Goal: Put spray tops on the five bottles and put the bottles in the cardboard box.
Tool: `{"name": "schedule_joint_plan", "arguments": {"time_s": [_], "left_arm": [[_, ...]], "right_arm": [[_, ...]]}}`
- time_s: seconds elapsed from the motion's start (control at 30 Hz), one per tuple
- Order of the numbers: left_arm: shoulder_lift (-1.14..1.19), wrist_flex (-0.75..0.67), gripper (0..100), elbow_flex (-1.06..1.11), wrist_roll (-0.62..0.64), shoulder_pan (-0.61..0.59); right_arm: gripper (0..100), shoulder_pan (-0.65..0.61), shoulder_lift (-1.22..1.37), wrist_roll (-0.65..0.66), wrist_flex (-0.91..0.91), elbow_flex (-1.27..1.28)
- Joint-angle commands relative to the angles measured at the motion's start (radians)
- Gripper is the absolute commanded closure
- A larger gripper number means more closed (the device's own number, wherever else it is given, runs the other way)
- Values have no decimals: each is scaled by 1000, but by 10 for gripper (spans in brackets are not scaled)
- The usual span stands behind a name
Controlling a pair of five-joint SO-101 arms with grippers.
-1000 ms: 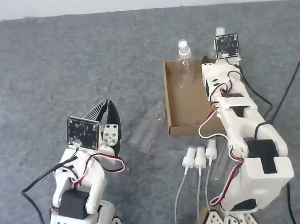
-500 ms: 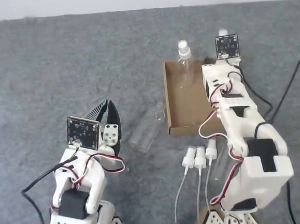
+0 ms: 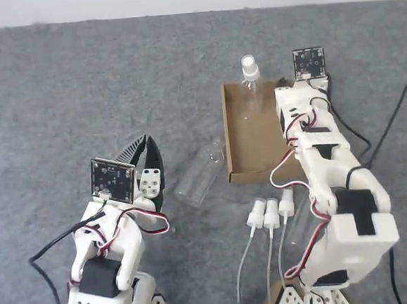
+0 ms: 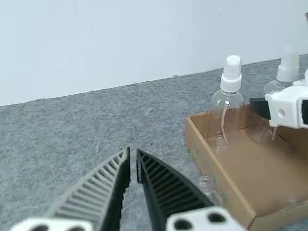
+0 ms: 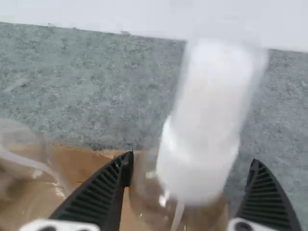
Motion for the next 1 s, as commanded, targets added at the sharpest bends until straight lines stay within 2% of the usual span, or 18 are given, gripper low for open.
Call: {"name": "schedule_joint_plan", "arguments": {"time_s": [0.0,0.33,0.63,0.73,0.97], "left_arm": [[-21,-32,988,-8,5,-3],[-21,-32,988,-8,5,-3],[-21,-61,988,-10,0,-6],[-21,-61,988,-10,0,-49],[-21,-48,988,-4,0,-249]], "right_arm": [[695,-7,-163,0,90,-29],[697,-4,-460,3,406,-49],[701,2,-756,3,803,-12],[765,2,-881,3,846,74],[976,-5,-1204,6,857,347]]}}
